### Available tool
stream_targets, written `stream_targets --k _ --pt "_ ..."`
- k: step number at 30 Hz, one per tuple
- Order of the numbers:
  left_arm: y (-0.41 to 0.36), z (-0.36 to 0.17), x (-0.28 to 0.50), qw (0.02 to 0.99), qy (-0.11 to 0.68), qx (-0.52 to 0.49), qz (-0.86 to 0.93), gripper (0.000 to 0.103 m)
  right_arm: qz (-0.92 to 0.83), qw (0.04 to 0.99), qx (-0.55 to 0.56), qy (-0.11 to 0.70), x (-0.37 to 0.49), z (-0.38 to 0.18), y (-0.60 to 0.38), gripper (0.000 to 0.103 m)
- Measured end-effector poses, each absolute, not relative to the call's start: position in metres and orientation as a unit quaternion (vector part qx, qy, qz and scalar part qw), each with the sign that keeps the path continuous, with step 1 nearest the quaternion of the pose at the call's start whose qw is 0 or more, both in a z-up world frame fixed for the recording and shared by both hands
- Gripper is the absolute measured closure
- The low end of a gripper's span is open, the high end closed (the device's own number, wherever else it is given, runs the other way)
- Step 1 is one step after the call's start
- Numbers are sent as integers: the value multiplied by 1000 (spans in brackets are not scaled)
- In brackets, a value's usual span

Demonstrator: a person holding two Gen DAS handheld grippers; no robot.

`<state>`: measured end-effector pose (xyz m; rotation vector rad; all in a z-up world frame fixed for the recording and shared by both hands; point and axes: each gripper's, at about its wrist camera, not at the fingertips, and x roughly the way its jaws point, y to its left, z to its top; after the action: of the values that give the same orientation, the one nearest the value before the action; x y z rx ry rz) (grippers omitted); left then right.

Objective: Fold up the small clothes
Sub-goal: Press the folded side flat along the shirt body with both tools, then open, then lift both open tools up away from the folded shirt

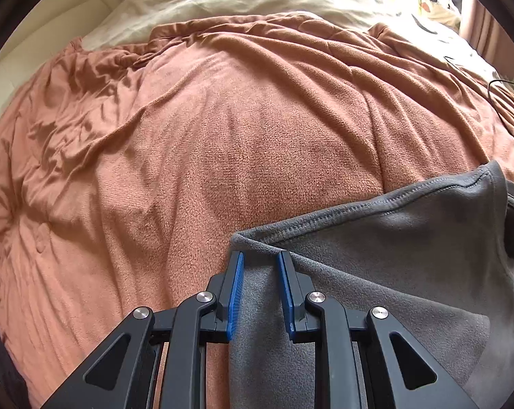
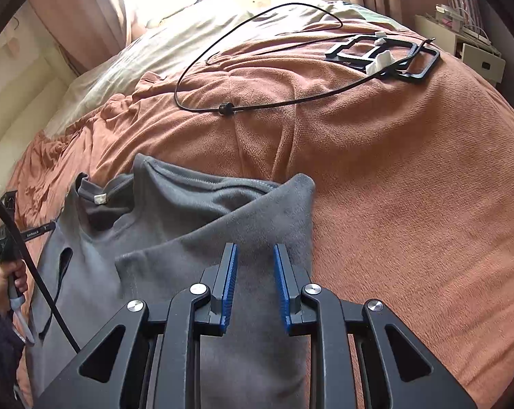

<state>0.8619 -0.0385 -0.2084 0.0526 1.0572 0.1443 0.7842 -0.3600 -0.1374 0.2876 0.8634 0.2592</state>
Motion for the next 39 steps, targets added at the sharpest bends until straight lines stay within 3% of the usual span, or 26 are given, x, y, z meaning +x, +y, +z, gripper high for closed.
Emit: stream_targets --k 15,17,19,21,23,24,25,27,32,39 --pt "-39 -195 855 872 487 10 54 80 31 895 103 433 822 -157 -359 88" --pt "-37 -185 846 876 481 8 45 59 37 901 115 417 811 -148 -363 85" --pt "-35 -175 835 881 470 14 46 48 48 902 118 412 800 -140 -363 84" --pt "-30 -165 822 885 462 8 48 44 55 901 116 414 789 -133 -363 82" --pt "-24 -157 809 886 461 -7 43 40 53 904 109 410 776 -124 -361 59" --pt "-22 -153 801 887 460 -12 42 38 51 907 105 405 767 -118 -358 32" --pt "-20 -149 793 888 457 -15 41 33 44 912 96 396 757 -111 -355 13" --pt "-18 -140 774 895 444 -19 36 27 19 921 72 383 739 -98 -350 2" --pt "-12 -123 724 911 411 -35 22 2 33 917 45 394 692 -88 -328 0" --pt "4 -109 660 911 409 -49 6 1 50 914 38 401 630 -59 -318 0"
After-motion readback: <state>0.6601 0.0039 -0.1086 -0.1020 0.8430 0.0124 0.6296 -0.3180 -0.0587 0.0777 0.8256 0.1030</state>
